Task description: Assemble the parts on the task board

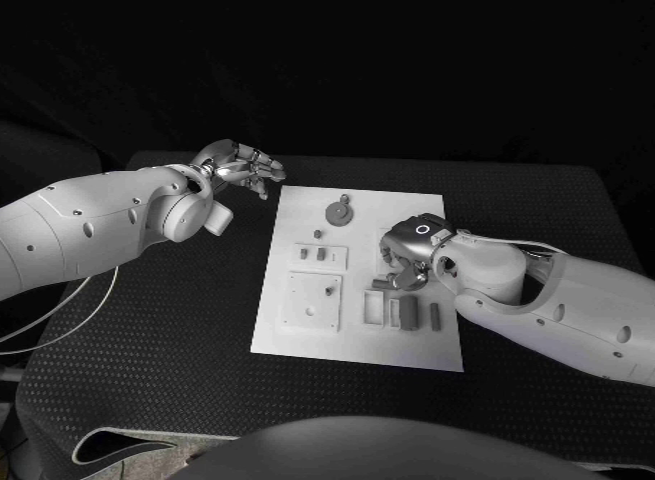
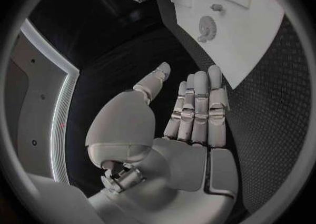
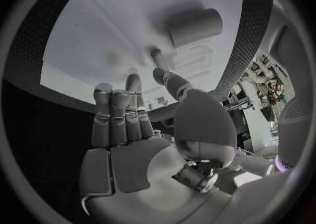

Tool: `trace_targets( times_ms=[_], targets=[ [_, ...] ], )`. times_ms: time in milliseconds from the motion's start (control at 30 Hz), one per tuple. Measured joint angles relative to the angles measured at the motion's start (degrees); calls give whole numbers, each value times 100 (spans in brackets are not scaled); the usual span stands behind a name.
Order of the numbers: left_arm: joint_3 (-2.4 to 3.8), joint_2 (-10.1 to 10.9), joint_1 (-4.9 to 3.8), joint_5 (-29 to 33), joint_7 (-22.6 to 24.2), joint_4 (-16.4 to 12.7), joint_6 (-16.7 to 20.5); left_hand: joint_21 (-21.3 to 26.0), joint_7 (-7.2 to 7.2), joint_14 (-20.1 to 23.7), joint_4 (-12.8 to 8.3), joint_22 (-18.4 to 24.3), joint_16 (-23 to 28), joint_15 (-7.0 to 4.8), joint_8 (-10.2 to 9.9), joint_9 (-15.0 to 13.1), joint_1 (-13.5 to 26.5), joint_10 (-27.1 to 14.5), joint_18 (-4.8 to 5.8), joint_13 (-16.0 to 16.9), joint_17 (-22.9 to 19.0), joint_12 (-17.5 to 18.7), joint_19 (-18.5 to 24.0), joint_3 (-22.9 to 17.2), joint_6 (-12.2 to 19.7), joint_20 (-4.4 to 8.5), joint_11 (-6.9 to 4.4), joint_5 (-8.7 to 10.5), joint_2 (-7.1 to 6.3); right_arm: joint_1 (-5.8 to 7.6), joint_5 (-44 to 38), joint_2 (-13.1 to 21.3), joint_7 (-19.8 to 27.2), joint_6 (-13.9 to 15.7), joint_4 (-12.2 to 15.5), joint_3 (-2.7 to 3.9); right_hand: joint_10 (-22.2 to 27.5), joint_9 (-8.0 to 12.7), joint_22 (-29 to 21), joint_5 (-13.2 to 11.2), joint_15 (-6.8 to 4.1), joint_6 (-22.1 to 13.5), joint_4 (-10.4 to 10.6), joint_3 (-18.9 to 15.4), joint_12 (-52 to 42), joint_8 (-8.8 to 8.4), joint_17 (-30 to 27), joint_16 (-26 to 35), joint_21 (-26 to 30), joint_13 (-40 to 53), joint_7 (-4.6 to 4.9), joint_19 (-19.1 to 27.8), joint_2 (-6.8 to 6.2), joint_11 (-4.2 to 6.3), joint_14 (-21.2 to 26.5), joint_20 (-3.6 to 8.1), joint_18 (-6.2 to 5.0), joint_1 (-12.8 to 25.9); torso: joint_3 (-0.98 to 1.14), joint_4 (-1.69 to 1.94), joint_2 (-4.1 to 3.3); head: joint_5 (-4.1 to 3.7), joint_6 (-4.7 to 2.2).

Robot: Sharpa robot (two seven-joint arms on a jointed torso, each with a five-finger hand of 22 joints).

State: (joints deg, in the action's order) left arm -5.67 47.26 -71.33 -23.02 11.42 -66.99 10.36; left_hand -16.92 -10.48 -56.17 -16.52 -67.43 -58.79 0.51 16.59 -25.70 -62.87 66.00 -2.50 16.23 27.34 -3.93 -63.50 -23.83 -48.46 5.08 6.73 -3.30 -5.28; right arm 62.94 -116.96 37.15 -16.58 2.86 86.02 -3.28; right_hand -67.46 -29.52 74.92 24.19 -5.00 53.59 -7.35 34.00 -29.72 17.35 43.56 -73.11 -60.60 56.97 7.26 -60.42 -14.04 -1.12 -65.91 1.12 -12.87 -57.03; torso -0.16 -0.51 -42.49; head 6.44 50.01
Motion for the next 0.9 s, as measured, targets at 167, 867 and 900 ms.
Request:
trace_targets(
  times_ms=[167, 867, 900],
  targets=[
    [0, 2, -1, 0, -1, 0, -1, 0, 0, 0, 0, -3, 0, 0, 0, 0, 0, 0, 0, 5, 4, 0, 0, 0, 0, 0, 0, 0, 0, 2, -8, 69, -6, 70, 100, 7, 0, 0, 0, 0, 0, 0, 0, 0, -23, 0, 0, 0, 0, 0, -1, 0, 0, 0, 0, 0, 0, 0, -2, 1, 1, 2, 0],
    [-1, 18, 0, -6, -10, -12, -2, 0, 1, 0, 0, -1, 0, 0, 0, -1, 0, 0, 0, 4, 2, 0, 10, 0, -1, -11, 0, 0, 0, 1, 358, 68, 64, -373, 151, 2, 20, 0, 0, 0, 10, 19, 31, 0, -92, 0, -1, 0, 1, -1, -21, -9, 31, 21, -11, -11, 0, -31, -2, -4, 1, 10, 0],
    [-1, 18, 0, -7, -10, -12, -2, 0, 1, 0, 0, -1, 0, 0, 0, -1, 0, 1, 0, 4, 2, 0, 10, 0, -1, -11, 0, 0, 0, 1, 363, 60, 66, -382, 142, 1, 20, 0, 0, 0, 9, 19, 31, 0, -92, 0, -1, 0, 1, -1, -21, -7, 31, 21, -9, -10, 1, -31, -1, -4, 1, 10, 0]
  ],
)
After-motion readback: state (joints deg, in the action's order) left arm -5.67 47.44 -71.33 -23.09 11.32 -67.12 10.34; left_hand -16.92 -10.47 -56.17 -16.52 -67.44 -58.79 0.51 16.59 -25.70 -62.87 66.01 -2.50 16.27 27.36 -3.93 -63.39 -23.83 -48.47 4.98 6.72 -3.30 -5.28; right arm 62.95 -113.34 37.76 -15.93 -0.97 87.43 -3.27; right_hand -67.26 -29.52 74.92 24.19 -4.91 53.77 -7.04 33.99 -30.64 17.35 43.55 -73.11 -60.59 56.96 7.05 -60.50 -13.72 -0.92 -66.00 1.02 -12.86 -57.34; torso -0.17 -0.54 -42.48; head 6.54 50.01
